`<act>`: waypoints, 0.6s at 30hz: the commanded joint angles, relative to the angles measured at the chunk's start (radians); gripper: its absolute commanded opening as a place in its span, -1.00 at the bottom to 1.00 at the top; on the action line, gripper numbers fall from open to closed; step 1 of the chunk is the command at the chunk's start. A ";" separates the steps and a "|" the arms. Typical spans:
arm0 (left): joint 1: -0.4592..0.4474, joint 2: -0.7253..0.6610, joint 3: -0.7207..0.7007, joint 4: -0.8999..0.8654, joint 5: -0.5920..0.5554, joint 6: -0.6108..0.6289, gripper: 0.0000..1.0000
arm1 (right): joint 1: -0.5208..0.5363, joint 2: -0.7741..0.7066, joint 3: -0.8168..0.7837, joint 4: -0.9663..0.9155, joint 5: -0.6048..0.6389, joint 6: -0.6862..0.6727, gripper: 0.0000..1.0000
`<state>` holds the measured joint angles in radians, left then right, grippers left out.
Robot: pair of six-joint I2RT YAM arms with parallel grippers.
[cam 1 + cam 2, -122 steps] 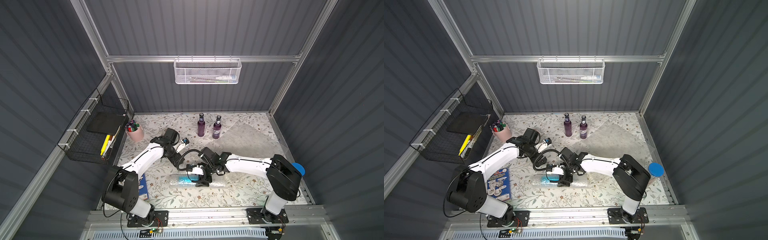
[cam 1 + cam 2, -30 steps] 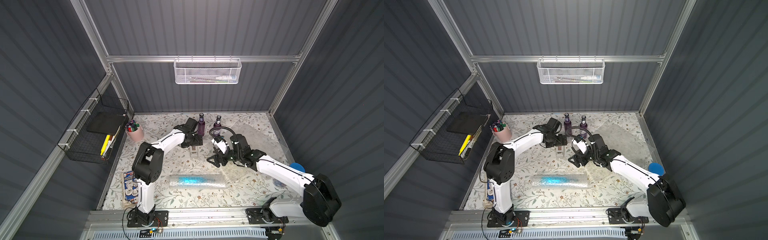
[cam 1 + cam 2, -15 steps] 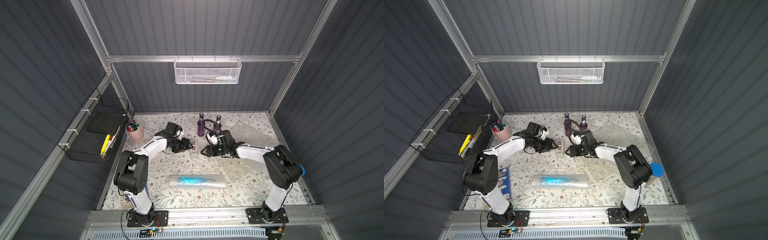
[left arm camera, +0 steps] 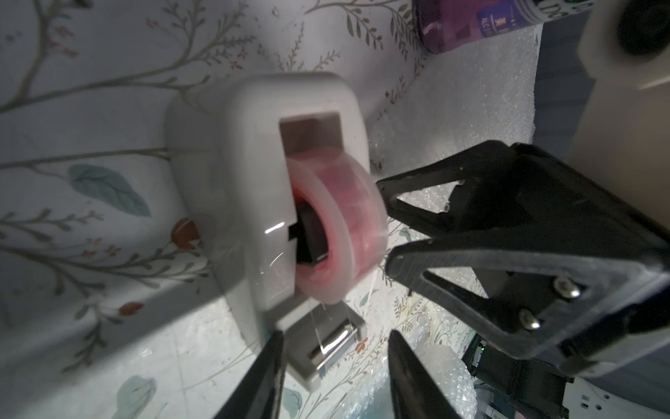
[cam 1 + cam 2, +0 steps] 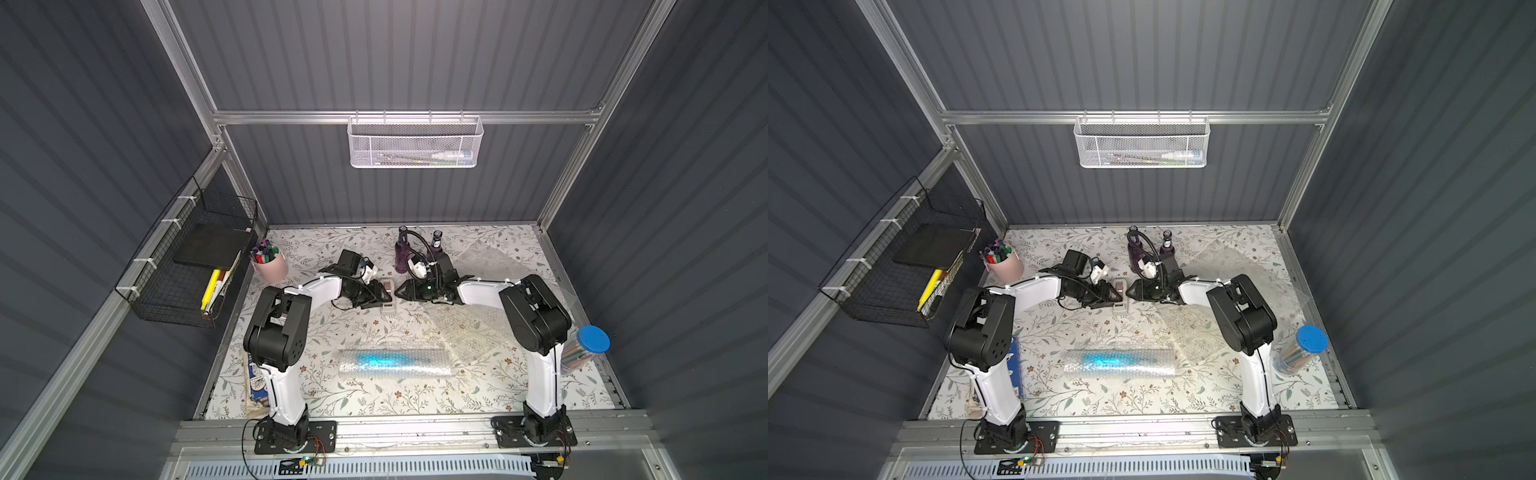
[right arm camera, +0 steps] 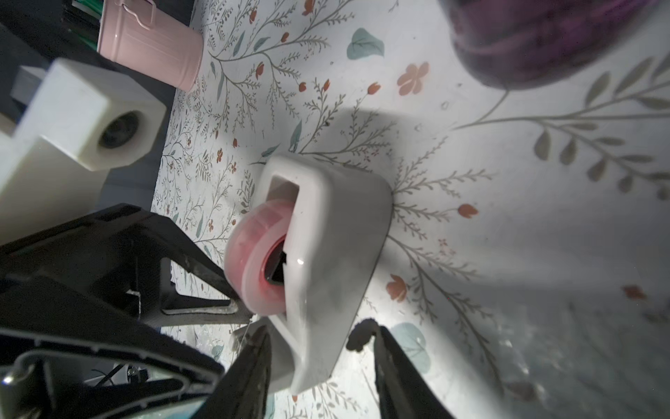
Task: Wrap wine bottles in bubble wrap
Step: Tear off the tape using the Tape Cutter.
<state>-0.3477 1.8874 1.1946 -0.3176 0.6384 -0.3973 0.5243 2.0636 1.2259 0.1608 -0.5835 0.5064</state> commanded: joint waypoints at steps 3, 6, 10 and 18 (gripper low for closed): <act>0.007 0.010 0.004 0.040 0.046 -0.008 -0.16 | 0.000 0.023 0.038 0.008 -0.024 0.031 -0.14; 0.007 0.018 0.011 0.039 0.042 -0.005 -0.17 | 0.003 0.029 0.039 0.006 -0.025 0.036 -0.18; 0.008 0.050 0.013 0.040 0.049 -0.005 -0.18 | 0.005 0.029 0.043 -0.003 -0.013 0.050 -0.21; 0.007 0.074 0.010 0.084 0.090 -0.028 -0.22 | 0.010 0.026 0.050 -0.025 0.006 0.061 -0.25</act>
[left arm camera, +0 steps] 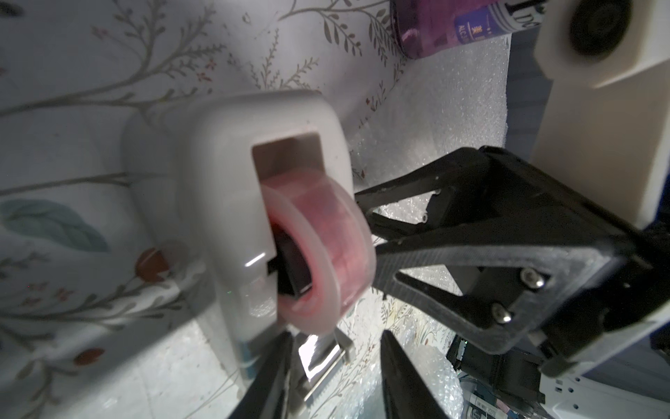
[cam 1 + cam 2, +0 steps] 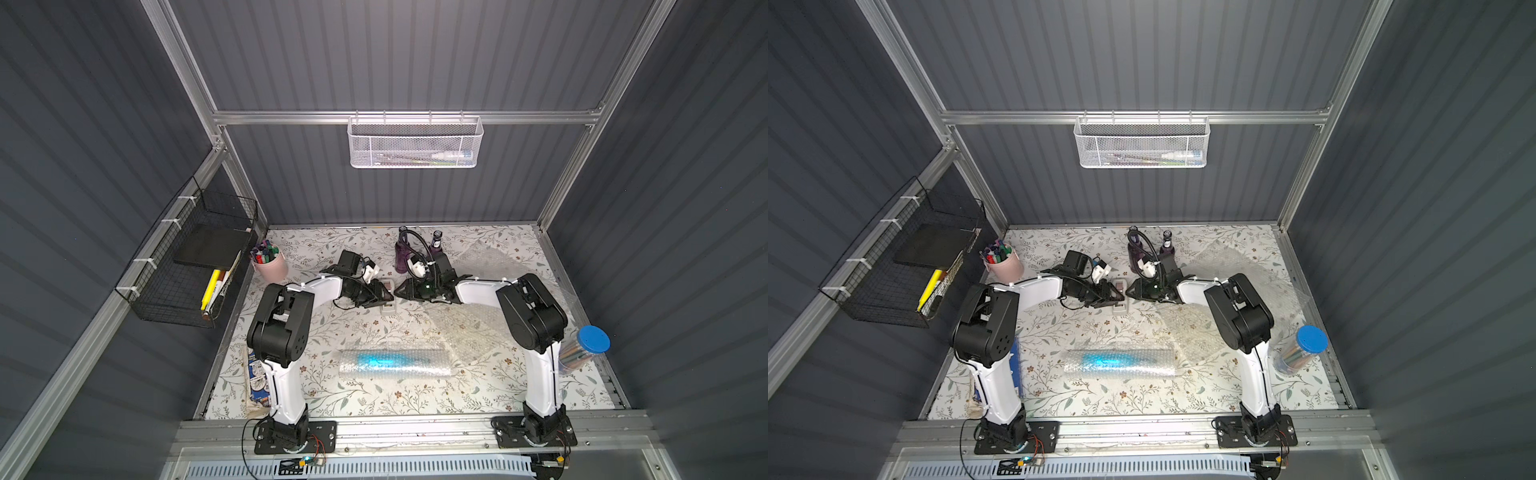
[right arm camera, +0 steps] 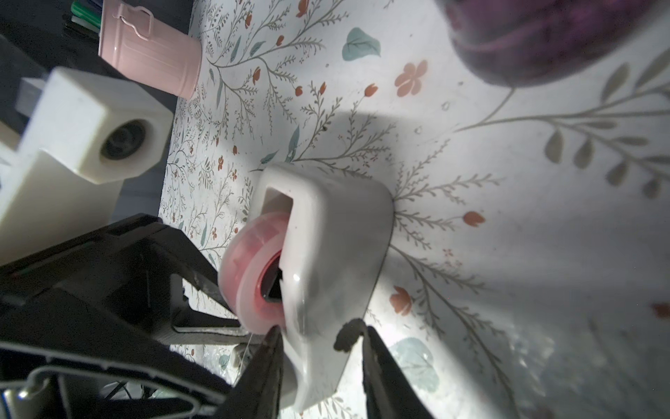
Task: Wrap wine bottles in bubble wrap
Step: Tear off the tape using the Tape Cutter.
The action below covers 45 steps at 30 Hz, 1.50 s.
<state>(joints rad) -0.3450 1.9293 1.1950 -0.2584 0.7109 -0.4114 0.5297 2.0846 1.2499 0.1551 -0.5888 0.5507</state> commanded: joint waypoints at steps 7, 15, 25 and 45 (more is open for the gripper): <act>0.004 0.057 0.011 0.024 0.029 -0.008 -0.35 | 0.013 0.000 0.032 -0.040 0.039 0.032 -0.27; 0.010 0.049 0.006 0.010 0.027 0.001 -0.71 | 0.019 -0.008 0.034 -0.057 0.062 0.052 -0.29; 0.014 0.034 0.022 0.000 0.062 0.006 -1.00 | 0.044 -0.027 0.003 -0.047 0.061 0.081 -0.29; 0.014 -0.060 0.021 -0.035 0.149 -0.030 -1.00 | 0.055 0.004 -0.016 -0.101 0.171 0.120 -0.43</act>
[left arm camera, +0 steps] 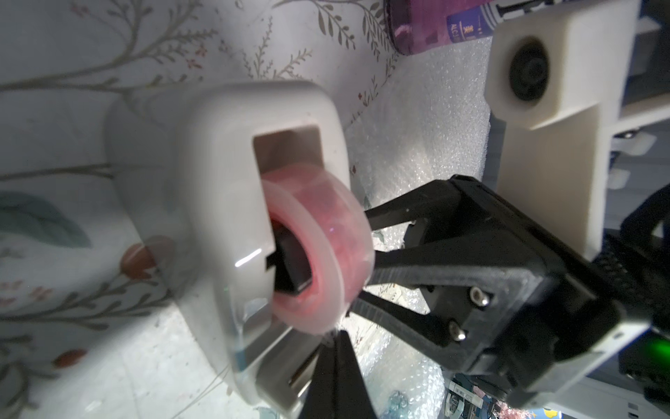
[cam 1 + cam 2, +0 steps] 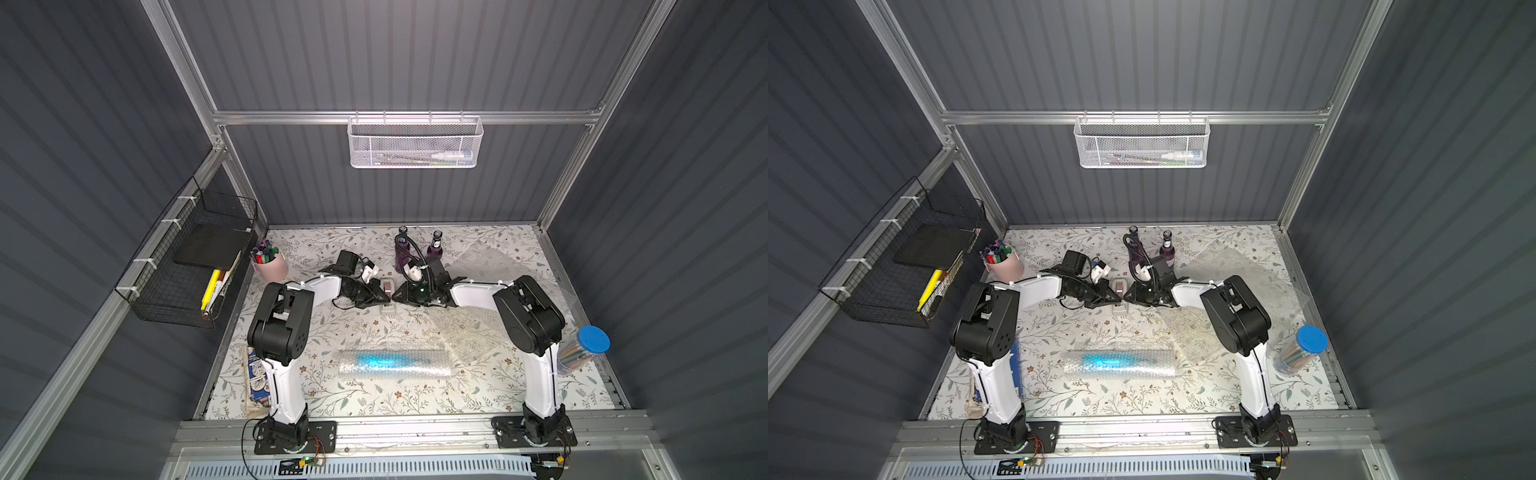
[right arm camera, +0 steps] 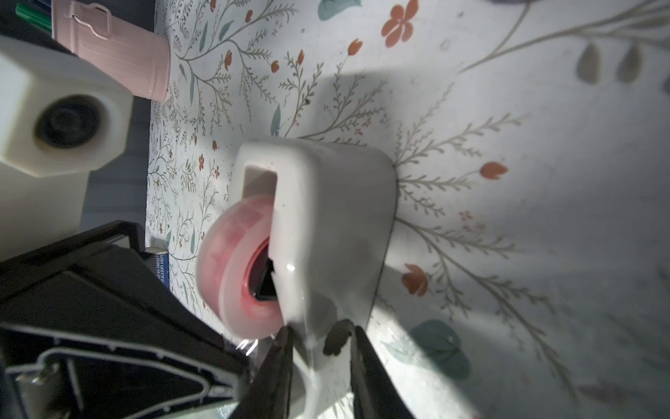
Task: Wrap wine bottles in bubble wrap
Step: Tear off the tape using the Tape Cutter.
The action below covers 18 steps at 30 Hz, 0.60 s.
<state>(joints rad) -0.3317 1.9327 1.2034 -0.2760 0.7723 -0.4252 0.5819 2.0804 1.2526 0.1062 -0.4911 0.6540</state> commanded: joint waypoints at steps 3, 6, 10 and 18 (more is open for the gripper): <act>-0.001 -0.073 -0.015 -0.013 0.104 -0.037 -1.00 | 0.004 0.015 -0.027 -0.035 0.071 0.030 -0.43; -0.003 -0.108 -0.052 -0.027 0.084 -0.035 -1.00 | 0.004 0.014 -0.035 -0.028 0.071 0.037 -0.43; -0.004 -0.135 -0.099 -0.038 0.082 -0.040 -1.00 | 0.004 0.016 -0.036 -0.030 0.074 0.036 -0.43; -0.045 -0.152 -0.187 -0.003 0.080 -0.071 -1.00 | 0.004 0.016 -0.042 -0.025 0.078 0.039 -0.43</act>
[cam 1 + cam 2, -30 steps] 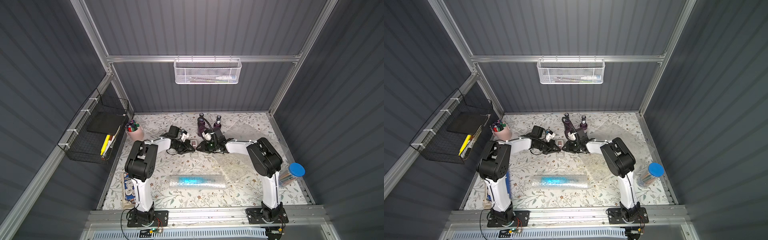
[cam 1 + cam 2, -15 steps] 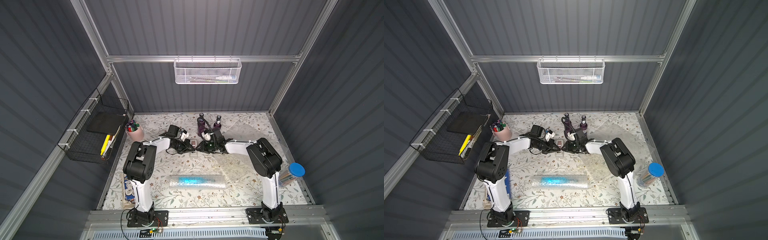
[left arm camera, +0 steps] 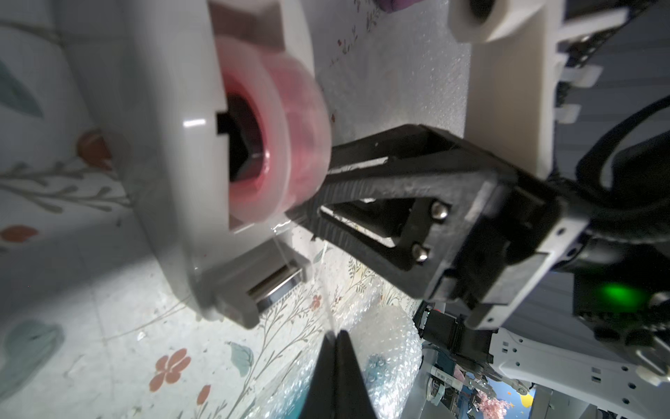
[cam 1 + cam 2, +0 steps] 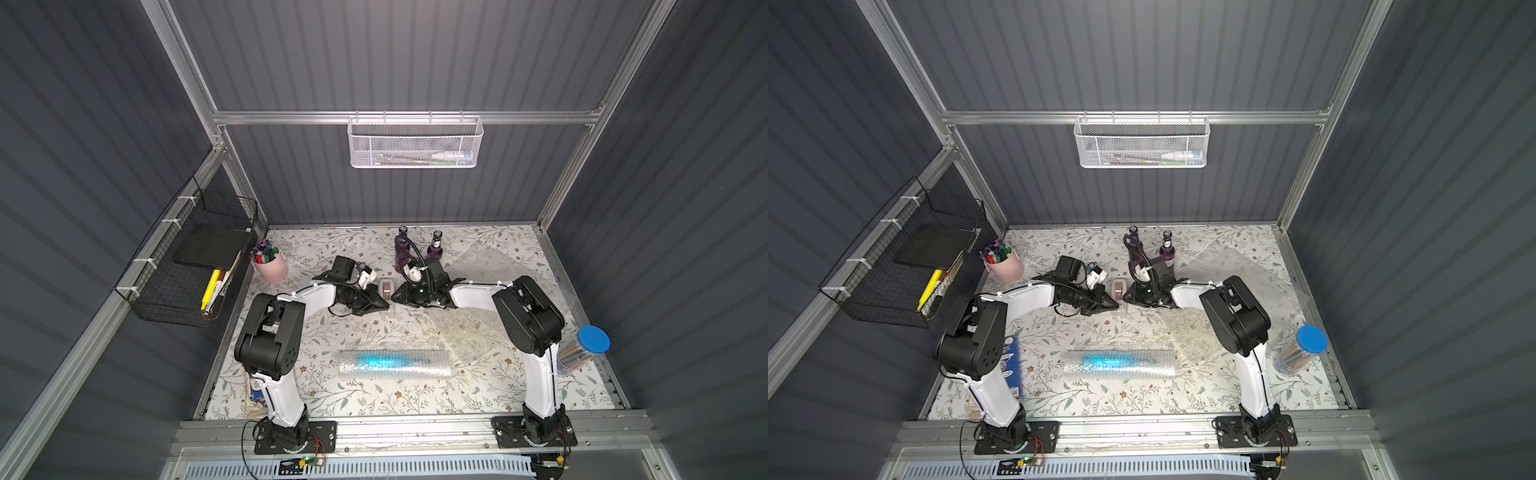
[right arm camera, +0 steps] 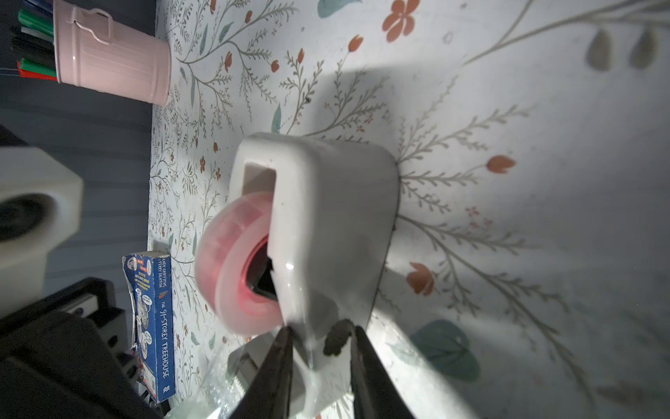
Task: Wrap wine bottles in bubble wrap
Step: Tear off the tape using the Tape Cutter.
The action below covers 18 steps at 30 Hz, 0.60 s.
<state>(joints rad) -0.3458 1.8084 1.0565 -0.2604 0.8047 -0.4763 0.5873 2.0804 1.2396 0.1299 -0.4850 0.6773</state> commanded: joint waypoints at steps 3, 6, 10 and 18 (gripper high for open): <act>-0.044 -0.034 -0.076 -0.012 0.033 -0.025 -1.00 | -0.002 0.015 -0.031 -0.047 0.071 0.016 -0.43; -0.044 -0.027 -0.097 -0.019 0.014 -0.010 -1.00 | -0.001 0.015 -0.035 -0.046 0.072 0.017 -0.43; -0.044 0.023 -0.102 -0.037 -0.062 0.023 -1.00 | -0.001 0.010 -0.039 -0.044 0.075 0.019 -0.43; -0.042 0.126 -0.118 -0.027 -0.185 0.047 -1.00 | -0.001 0.003 -0.046 -0.058 0.089 0.014 -0.43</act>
<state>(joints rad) -0.3779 1.8893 0.9684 -0.2115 0.7074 -0.4603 0.5903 2.0747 1.2247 0.1459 -0.4755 0.6807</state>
